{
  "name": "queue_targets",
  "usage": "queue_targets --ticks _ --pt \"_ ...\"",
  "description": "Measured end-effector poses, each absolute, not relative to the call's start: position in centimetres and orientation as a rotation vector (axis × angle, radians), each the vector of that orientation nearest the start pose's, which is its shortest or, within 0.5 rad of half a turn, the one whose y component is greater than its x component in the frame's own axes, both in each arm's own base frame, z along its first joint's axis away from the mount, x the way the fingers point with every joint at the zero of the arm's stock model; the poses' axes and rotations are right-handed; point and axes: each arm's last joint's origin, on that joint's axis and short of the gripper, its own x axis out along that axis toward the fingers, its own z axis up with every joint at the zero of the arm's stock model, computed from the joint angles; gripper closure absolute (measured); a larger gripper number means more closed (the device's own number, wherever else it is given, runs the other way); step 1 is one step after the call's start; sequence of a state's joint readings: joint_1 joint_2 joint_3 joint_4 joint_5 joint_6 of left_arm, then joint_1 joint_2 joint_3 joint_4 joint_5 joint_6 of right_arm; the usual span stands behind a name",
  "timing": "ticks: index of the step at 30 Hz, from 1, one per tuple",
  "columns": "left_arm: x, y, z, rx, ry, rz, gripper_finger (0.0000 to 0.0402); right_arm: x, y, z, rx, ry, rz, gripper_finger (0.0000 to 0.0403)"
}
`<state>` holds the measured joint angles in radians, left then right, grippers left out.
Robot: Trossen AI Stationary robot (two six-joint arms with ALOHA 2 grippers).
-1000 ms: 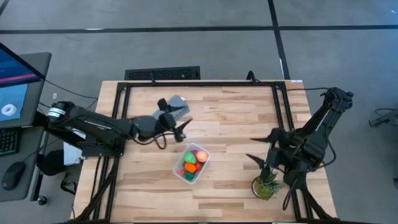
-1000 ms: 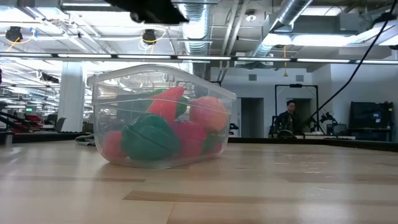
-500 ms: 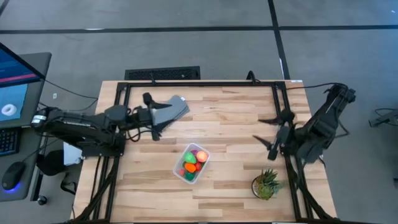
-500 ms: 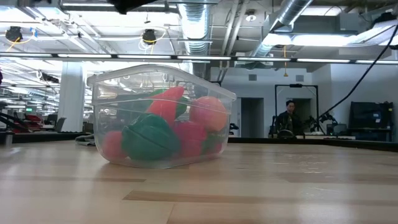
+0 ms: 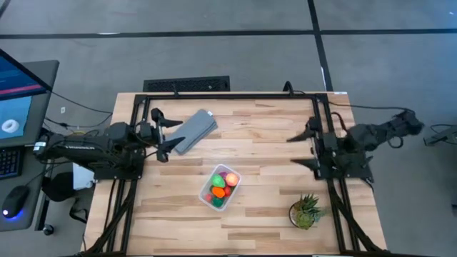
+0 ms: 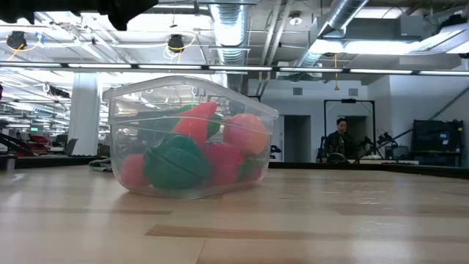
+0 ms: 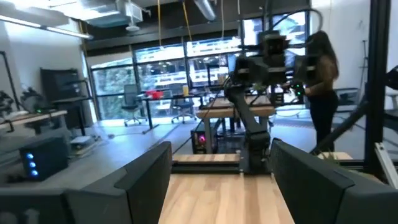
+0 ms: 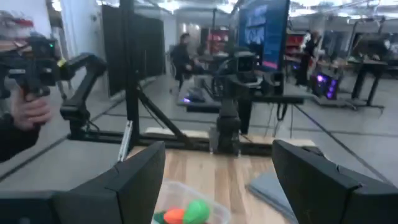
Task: Pick and placing Produce into tupperware
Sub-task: Return to Home Position
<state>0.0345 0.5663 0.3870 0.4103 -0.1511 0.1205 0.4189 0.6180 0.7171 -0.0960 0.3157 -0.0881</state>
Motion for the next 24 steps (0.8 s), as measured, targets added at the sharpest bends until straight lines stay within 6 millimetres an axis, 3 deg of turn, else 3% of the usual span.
queue_targets --ticks 9,14,21,24 --pt "12.0 0.8 27.4 0.057 -0.112 0.179 0.0140 13.6 0.5 27.7 0.013 0.093 -0.005 0.0086" --pt "10.2 0.7 27.2 0.056 -0.135 0.174 0.0140 12.4 -0.7 26.0 -0.014 0.014 -0.066 0.0086" --pt "8.3 0.7 22.9 0.053 -0.223 0.201 0.0140 10.5 -1.0 24.8 -0.032 -0.075 -0.056 0.0086" --pt "8.6 0.8 21.3 0.041 -0.216 0.202 0.0140 10.2 -1.0 24.4 -0.034 -0.091 -0.056 0.0086"
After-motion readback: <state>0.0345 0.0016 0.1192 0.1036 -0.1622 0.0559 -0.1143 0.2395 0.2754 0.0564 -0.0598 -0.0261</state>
